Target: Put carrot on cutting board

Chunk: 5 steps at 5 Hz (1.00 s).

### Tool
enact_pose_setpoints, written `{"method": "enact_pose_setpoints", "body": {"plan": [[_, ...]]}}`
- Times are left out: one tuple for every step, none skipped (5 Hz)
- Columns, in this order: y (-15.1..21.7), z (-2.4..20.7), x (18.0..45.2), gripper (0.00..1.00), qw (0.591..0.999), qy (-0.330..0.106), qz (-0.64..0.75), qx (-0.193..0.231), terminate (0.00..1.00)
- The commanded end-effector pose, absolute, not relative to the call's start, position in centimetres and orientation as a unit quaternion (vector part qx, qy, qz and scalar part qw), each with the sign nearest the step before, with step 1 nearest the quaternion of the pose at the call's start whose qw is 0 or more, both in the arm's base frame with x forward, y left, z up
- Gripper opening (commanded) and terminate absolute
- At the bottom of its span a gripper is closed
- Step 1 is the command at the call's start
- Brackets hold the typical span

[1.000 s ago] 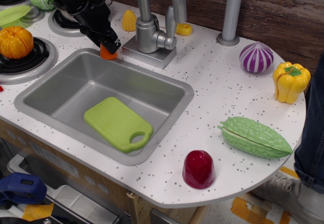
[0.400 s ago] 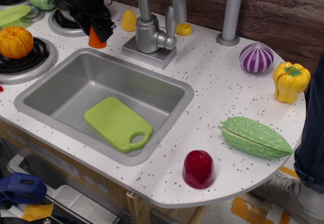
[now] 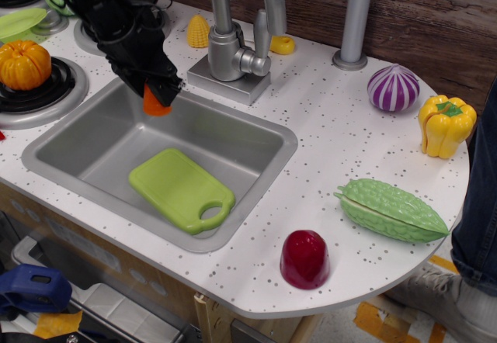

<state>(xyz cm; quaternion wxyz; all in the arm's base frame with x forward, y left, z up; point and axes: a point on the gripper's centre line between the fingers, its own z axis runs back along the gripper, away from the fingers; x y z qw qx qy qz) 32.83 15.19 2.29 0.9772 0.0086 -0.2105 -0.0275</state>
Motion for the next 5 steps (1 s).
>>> {"method": "enact_pose_setpoints", "body": {"plan": [[15.9, 2.0, 32.1, 0.00, 0.968, -0.249, -0.015, 0.022, 0.00], [14.6, 0.8, 31.6, 0.00, 0.967, -0.255, -0.004, 0.015, 0.00], [13.2, -0.5, 31.6, 0.00, 0.964, -0.265, 0.004, 0.009, 0.00], [12.2, -1.1, 31.6, 0.00, 0.963, -0.270, 0.016, 0.009, 0.00], [11.7, -1.6, 31.3, 1.00, 0.964, -0.266, 0.017, 0.011, 1.00]]}}
